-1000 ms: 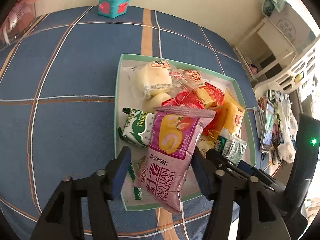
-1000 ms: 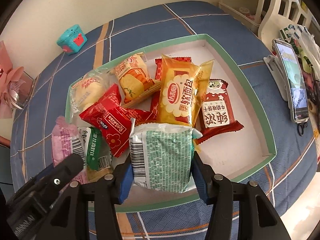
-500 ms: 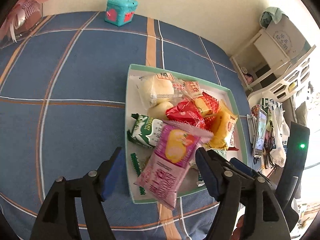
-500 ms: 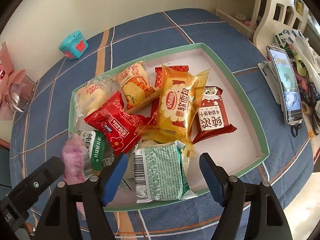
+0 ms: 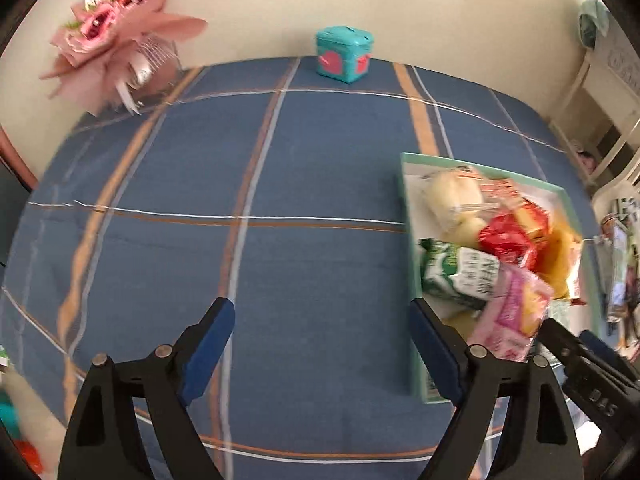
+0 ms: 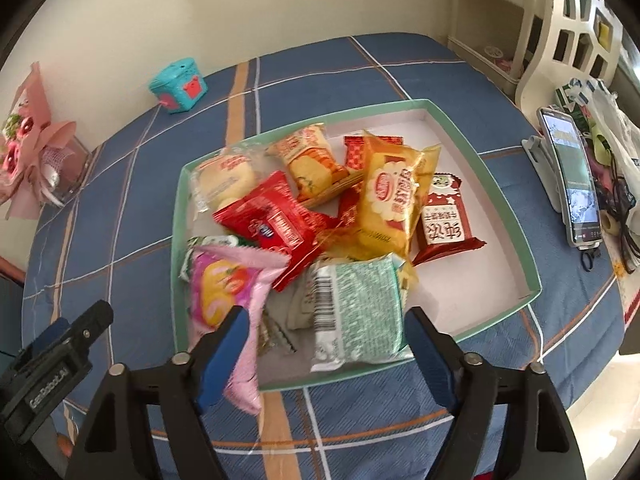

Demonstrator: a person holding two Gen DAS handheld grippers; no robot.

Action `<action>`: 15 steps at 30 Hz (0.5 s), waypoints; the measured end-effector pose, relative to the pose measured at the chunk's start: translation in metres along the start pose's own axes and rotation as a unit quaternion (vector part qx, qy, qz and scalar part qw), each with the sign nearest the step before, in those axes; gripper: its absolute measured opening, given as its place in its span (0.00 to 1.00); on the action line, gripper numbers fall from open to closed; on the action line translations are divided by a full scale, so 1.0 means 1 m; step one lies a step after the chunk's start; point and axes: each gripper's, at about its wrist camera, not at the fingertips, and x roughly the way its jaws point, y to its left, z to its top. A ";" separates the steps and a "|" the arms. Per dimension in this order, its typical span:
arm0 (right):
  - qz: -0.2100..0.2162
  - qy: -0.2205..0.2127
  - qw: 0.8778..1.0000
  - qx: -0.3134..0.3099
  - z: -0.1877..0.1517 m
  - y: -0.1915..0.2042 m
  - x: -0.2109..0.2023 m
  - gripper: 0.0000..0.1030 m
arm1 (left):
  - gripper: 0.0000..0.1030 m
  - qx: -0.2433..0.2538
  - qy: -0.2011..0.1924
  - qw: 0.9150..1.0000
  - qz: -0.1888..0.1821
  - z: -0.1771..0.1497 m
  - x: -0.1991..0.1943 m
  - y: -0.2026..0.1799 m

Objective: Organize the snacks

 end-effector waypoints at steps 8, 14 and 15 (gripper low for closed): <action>0.004 -0.013 1.000 -0.014 -0.014 0.009 -0.010 0.98 | 0.86 0.015 -0.026 0.998 0.060 -0.014 -0.020 0.015; 0.005 -0.018 1.000 -0.025 -0.023 0.012 -0.015 1.00 | 0.86 -0.011 -0.013 0.998 0.059 -0.026 -0.025 0.029; 0.005 -0.018 1.000 -0.026 -0.024 0.012 -0.016 1.00 | 0.86 -0.010 -0.010 0.998 0.066 -0.027 -0.025 0.030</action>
